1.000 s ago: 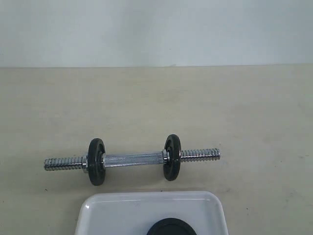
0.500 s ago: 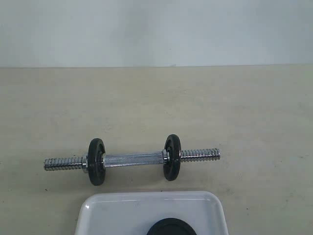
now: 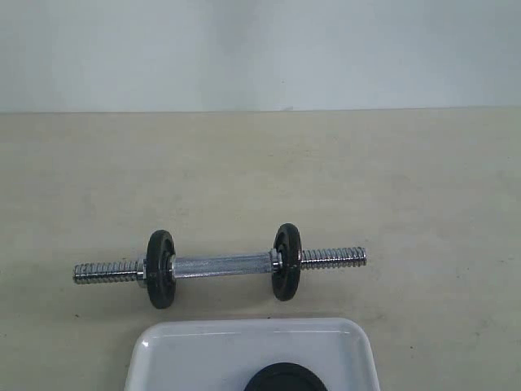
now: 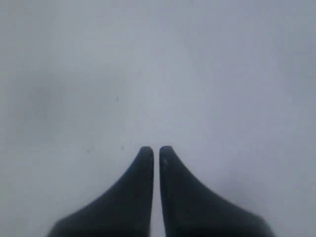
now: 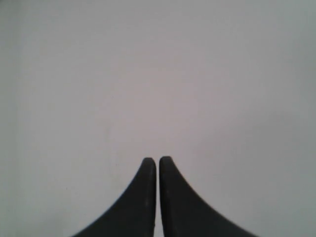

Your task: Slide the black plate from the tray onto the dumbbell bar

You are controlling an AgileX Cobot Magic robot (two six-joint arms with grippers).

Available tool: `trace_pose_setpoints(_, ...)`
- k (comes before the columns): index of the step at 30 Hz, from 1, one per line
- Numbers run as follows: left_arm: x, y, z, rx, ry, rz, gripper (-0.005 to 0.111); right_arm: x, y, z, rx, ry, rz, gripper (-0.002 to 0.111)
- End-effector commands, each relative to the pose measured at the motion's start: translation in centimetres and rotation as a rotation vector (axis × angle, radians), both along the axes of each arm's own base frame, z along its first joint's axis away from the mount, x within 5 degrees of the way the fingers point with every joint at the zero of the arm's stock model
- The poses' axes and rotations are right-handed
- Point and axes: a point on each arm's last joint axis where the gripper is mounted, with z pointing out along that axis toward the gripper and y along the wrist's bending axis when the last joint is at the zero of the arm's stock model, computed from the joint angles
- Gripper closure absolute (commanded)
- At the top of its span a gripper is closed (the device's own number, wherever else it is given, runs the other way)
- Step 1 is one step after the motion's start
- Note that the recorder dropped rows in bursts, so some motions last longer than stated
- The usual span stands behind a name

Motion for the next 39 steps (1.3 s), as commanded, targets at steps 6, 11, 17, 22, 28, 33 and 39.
trace_pose_setpoints(6, -1.4, -0.3, 1.6, -0.328, -0.180, -0.320, 0.102, 0.1, 0.1, -0.1, 0.137, 0.024, 0.189, 0.107)
trace_pose_setpoints(11, -1.4, -0.5, 1.6, -0.444, -0.148, -0.448, 0.102, 0.3, 0.8, -0.3, 0.125, 0.074, 0.281, 0.107)
trace_pose_setpoints(17, -1.4, -0.5, 1.6, -0.436, -0.148, -0.447, 0.102, 0.3, 1.6, -0.5, 0.012, 0.093, 0.288, 0.107)
trace_pose_setpoints(22, -1.4, -0.5, 1.6, -0.459, -0.147, -0.465, 0.102, 0.3, 1.6, -0.5, 0.016, 0.092, 0.288, 0.107)
trace_pose_setpoints(28, -1.6, -0.7, 1.7, -0.486, -0.146, -0.530, 0.102, 0.4, 1.7, -0.6, 0.011, 0.108, 0.295, 0.107)
trace_pose_setpoints(33, -1.5, -3.4, 2.0, -0.015, 0.079, -0.490, 0.102, 0.3, 2.7, 1.4, -0.223, 0.238, 0.208, 0.107)
trace_pose_setpoints(39, -1.5, -3.5, 5.3, 0.179, 0.271, -0.366, 0.102, -0.9, 2.6, 6.2, -0.432, 0.325, 0.021, 0.107)
